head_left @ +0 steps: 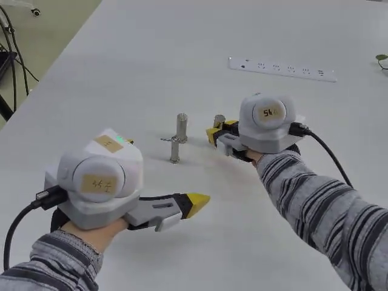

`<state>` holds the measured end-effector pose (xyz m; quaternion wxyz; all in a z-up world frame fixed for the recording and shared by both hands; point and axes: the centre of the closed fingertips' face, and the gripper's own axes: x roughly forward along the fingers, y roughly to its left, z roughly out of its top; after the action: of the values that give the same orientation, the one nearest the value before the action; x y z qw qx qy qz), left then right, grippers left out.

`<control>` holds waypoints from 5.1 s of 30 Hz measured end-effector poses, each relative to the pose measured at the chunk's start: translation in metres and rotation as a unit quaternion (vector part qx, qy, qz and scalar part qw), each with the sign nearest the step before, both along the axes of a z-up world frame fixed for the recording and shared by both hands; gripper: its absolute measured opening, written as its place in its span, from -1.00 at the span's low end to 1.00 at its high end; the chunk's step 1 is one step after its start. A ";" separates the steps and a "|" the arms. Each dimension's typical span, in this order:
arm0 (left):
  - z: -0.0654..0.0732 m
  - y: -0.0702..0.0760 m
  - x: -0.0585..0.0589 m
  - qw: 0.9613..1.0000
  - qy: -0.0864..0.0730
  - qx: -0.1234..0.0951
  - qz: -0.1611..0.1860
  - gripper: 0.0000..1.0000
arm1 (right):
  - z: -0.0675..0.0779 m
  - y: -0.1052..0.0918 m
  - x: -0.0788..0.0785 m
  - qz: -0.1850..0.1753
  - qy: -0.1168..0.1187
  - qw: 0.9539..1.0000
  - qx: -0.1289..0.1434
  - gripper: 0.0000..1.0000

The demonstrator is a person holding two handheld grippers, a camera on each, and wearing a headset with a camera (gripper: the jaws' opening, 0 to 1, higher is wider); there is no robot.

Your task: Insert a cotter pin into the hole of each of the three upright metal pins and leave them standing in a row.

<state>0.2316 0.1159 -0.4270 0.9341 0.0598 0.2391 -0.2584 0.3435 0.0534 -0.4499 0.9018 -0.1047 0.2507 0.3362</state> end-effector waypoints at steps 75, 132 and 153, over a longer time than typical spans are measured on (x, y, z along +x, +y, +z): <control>0.010 -0.018 -0.002 0.999 -0.017 -0.018 -0.028 0.96 | -0.012 -0.058 -0.093 -0.002 0.038 0.999 -0.010 -0.44; 0.008 -0.013 -0.001 1.000 -0.010 -0.009 -0.024 0.89 | -0.040 -0.101 0.006 0.178 0.131 0.953 -0.207 -0.72; 0.007 -0.011 -0.001 1.000 -0.009 0.004 -0.027 0.81 | -0.045 -0.100 0.007 0.200 0.154 0.939 -0.235 -1.00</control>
<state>0.2308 0.1046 -0.4201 0.9287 0.0719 0.2300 -0.2819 0.3506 -0.0470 -0.4944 0.7162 -0.3081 0.4322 0.4532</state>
